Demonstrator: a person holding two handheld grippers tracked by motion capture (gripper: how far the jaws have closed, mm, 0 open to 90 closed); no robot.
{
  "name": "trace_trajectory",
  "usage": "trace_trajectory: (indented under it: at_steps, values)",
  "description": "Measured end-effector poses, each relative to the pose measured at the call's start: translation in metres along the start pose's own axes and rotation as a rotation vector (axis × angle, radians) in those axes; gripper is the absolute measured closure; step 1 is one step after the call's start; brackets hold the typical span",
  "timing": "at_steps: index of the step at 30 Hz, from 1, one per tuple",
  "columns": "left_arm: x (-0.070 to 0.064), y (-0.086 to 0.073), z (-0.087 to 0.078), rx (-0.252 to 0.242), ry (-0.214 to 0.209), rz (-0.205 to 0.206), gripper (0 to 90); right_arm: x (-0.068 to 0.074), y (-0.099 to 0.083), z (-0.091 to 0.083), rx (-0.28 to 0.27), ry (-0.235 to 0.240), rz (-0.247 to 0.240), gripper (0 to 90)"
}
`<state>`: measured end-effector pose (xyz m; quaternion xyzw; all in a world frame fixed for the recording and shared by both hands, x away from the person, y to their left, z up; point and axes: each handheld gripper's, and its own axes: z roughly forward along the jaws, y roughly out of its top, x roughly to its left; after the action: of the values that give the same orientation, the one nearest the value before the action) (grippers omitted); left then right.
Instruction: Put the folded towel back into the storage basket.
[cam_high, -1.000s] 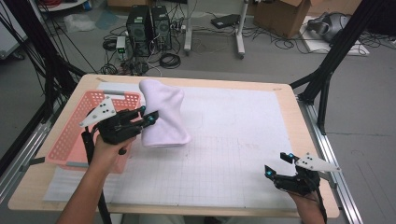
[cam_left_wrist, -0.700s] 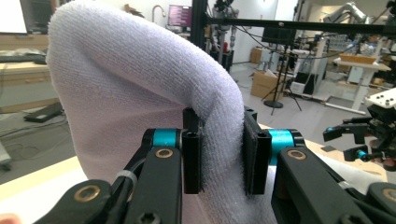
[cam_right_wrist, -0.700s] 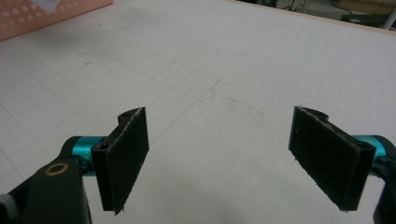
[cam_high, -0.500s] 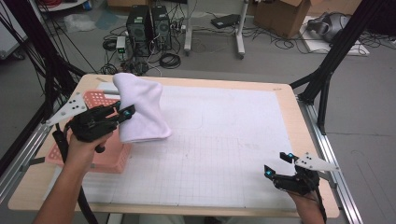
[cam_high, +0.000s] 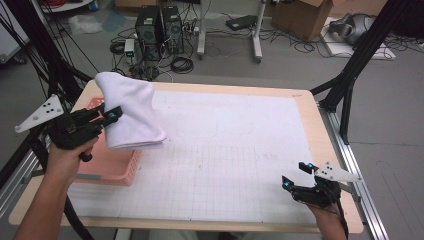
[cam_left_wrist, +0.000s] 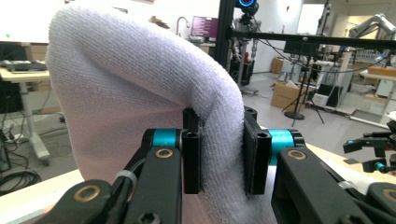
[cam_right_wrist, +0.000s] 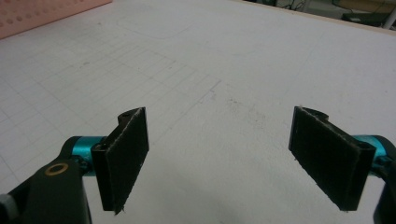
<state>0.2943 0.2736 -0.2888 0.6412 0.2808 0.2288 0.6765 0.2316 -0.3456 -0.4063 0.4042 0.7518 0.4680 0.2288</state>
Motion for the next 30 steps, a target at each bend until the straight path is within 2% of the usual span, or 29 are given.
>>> trace_trajectory:
  at_steps: [8,18,30]
  values:
    - [0.012,0.001,-0.022,0.000,0.038,0.001,73.4,0.000,0.001,0.002,0.003,-0.002,-0.003,18.8]
    - [0.027,0.004,-0.046,-0.029,0.079,-0.020,73.4,0.000,0.001,0.004,0.007,-0.003,-0.005,18.9]
    - [0.043,-0.004,-0.061,-0.013,0.097,-0.036,73.3,0.001,0.001,0.007,0.021,-0.005,-0.011,18.9]
